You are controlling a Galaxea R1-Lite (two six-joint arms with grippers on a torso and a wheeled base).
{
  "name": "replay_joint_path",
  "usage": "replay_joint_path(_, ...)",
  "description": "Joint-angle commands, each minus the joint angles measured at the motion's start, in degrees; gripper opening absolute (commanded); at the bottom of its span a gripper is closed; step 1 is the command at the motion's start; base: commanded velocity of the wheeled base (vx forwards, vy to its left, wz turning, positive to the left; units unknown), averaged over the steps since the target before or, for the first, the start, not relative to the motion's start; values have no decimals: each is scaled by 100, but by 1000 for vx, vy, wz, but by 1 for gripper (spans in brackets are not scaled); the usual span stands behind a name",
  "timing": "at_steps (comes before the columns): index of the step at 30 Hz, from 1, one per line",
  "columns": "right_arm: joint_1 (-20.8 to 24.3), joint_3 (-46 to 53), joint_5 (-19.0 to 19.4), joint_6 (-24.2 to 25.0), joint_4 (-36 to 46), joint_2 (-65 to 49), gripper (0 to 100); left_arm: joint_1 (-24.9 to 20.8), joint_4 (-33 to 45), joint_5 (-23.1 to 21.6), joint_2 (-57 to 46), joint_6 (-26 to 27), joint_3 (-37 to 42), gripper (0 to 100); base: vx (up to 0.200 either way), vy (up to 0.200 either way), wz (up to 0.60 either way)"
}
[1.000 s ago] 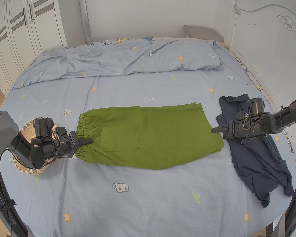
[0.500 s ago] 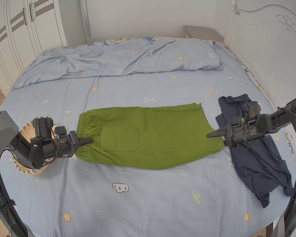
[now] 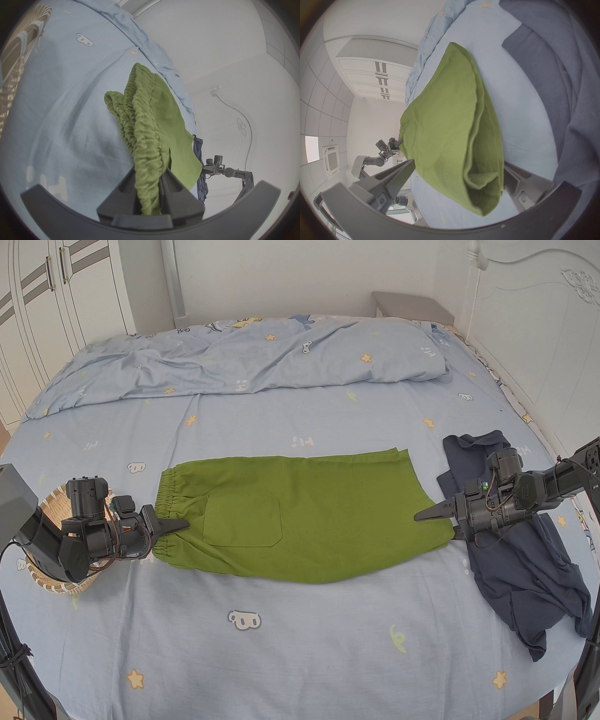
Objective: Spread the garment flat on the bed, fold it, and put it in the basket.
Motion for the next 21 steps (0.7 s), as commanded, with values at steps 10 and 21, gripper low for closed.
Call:
replay_joint_path(10,-180,-107,18,-14,-23,218,0,36,19,-1,-3,-3,-15,0,0,0,0)
replay_joint_path(21,-242,-11,-17,-145,847,-819,0,71,2023,-36,-715,59,-578,0,0,0,0)
